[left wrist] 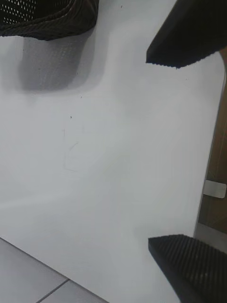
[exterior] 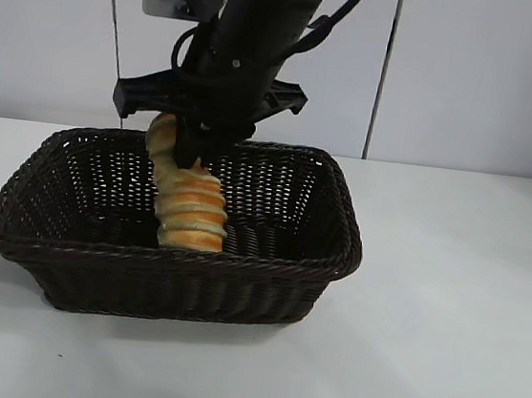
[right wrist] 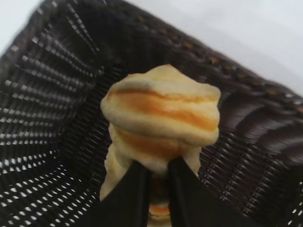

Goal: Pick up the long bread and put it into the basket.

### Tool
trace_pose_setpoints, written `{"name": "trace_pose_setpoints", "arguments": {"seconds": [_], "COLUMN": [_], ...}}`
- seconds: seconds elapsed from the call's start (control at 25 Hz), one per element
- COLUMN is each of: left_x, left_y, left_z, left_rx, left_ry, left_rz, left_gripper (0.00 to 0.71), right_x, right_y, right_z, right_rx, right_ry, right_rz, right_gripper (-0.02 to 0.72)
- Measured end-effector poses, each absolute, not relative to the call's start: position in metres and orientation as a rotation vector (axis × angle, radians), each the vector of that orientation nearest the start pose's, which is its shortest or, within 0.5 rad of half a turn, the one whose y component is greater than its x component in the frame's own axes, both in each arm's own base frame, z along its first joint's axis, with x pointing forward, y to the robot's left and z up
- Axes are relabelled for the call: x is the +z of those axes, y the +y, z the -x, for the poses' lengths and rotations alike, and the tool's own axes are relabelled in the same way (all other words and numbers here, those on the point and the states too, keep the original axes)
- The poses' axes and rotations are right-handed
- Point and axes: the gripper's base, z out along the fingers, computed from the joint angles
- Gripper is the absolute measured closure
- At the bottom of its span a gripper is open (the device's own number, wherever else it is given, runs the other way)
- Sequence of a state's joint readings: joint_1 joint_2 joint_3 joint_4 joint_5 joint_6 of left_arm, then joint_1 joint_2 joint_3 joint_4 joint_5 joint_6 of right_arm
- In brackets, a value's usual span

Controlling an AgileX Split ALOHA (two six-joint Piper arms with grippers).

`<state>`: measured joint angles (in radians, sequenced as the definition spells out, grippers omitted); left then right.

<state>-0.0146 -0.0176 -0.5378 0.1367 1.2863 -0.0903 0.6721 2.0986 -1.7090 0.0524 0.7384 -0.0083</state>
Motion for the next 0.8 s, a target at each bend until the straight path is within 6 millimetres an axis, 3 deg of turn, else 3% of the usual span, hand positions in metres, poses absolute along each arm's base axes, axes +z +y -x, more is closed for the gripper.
{"name": "trace_pose_setpoints", "arguments": {"seconds": [0.12, 0.2, 0.4, 0.6, 0.8], "left_x": [0.270, 0.270, 0.270, 0.270, 0.270], "left_y": [0.012, 0.012, 0.012, 0.012, 0.012], "left_z": [0.023, 0.023, 0.023, 0.023, 0.023], "left_rx": [0.108, 0.108, 0.108, 0.108, 0.108], "left_ry": [2.205, 2.205, 2.205, 2.205, 2.205], "left_rz": [0.114, 0.114, 0.114, 0.114, 0.114], "left_gripper": [0.016, 0.016, 0.016, 0.016, 0.016], "right_x": [0.215, 0.215, 0.228, 0.280, 0.318], "right_y": [0.294, 0.293, 0.294, 0.289, 0.269], "right_z": [-0.364, -0.364, -0.364, -0.361, -0.351], "right_rx": [0.296, 0.298, 0.305, 0.294, 0.128], "right_ry": [2.509, 2.515, 2.524, 2.468, 2.491], "right_rz": [0.826, 0.816, 0.797, 0.794, 0.794], "right_gripper": [0.150, 0.094, 0.081, 0.081, 0.081]}}
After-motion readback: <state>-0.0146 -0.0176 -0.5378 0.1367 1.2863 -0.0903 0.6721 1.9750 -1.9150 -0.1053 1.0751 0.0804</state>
